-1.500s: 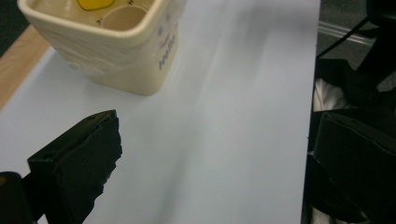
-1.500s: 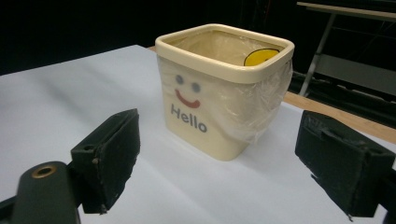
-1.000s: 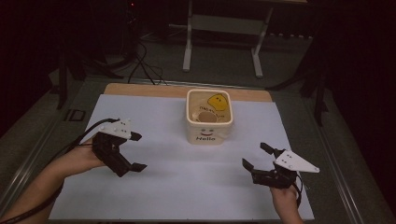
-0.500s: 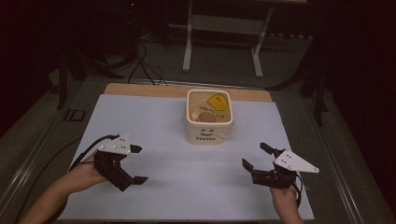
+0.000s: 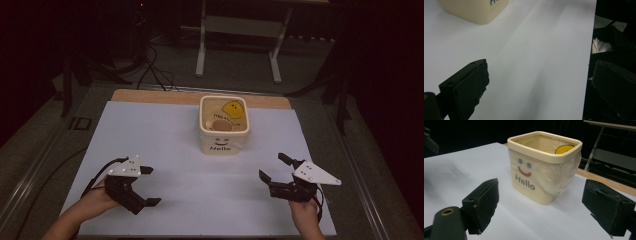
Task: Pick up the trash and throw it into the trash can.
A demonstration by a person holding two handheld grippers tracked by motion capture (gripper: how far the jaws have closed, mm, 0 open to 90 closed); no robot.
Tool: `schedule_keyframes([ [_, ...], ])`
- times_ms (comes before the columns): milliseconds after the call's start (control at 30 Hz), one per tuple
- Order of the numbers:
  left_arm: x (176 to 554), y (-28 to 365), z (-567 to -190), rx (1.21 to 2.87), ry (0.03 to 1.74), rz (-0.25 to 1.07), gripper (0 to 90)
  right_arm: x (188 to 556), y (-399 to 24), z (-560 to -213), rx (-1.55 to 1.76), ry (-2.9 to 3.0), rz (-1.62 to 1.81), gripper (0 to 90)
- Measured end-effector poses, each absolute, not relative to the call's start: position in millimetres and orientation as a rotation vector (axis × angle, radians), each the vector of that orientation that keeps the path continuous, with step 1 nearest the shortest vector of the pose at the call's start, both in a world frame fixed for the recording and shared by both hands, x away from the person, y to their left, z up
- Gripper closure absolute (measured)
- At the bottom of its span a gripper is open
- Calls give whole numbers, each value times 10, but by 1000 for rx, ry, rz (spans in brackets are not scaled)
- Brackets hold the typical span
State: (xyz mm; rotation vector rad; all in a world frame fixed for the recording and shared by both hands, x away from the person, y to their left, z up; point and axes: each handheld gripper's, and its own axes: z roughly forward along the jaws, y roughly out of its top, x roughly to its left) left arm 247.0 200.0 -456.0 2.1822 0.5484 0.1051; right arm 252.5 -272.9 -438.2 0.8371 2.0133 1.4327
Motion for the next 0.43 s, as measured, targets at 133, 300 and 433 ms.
schedule_keyframes([
  [133,2463,2001,-4635,2177,561,96,18,2523,-2727,-4383,837,2014,1431,140],
  [300,2457,1982,-4696,2193,557,89,18,2526,-2728,-4391,835,2016,1429,140],
  [433,2452,1979,-4699,2191,552,94,18,2526,-2726,-4392,834,2016,1426,140],
])
